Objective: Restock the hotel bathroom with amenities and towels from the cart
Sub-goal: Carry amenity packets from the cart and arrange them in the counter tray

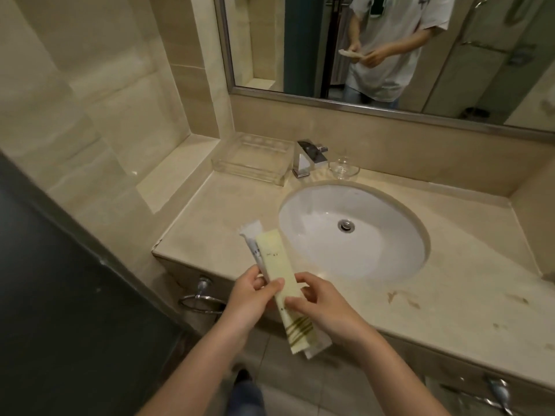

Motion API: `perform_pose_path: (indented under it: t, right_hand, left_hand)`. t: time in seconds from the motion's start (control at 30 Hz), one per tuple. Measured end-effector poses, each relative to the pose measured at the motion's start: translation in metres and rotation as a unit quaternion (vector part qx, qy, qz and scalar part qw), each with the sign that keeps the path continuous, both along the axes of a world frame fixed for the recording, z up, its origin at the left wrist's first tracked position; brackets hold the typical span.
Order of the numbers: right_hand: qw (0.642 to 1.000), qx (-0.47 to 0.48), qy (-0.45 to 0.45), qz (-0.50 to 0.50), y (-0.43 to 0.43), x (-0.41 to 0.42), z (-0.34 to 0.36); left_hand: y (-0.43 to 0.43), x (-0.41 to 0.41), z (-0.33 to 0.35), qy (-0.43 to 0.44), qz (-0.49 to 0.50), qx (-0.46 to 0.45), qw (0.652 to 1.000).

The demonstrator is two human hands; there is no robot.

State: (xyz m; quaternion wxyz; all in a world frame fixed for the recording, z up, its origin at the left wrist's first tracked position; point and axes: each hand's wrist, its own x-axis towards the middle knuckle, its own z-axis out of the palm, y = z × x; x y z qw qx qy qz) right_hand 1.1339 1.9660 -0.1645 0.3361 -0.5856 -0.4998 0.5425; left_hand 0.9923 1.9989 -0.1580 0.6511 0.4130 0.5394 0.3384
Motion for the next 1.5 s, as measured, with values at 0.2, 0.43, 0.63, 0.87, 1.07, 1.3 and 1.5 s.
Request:
perform_pose_path:
  t: [0.2,0.43,0.63,0.87,1.07,1.3,1.5]
  right_hand:
    - [1.0,0.002,-0.024,-0.009,0.095,0.002,-0.006]
    - [0.996,-0.024,-0.036,-0.08,0.212,0.011,-0.009]
    - [0.987,-0.053,-0.024,-0.148,0.287,0.027,-0.01]
    - [0.981,-0.056,-0.054,-0.178,0.328,0.046,-0.009]
    - [0.983,-0.055,-0.05,-0.168,0.338,0.054,-0.008]
    - [0.985,-0.056,-0.017,-0.162,0.352,0.042,-0.019]
    - [0.987,-0.065,-0.012,-0.147,0.347,0.034,-0.025]
  left_hand:
    - [0.104,0.008,-0.006,0.065,-0.04,0.034,0.997]
    - [0.249,0.007,-0.025,0.019,0.007,-0.064,0.998]
    - [0.367,0.01,-0.06,-0.147,0.123,-0.246,0.95]
    - [0.443,0.028,-0.097,-0.126,0.135,-0.262,0.947]
    - [0.464,0.019,-0.11,-0.17,0.175,-0.268,0.932]
    - [0.46,0.007,-0.118,-0.222,0.201,-0.28,0.912]
    - [0.429,-0.008,-0.12,-0.234,0.223,-0.295,0.899]
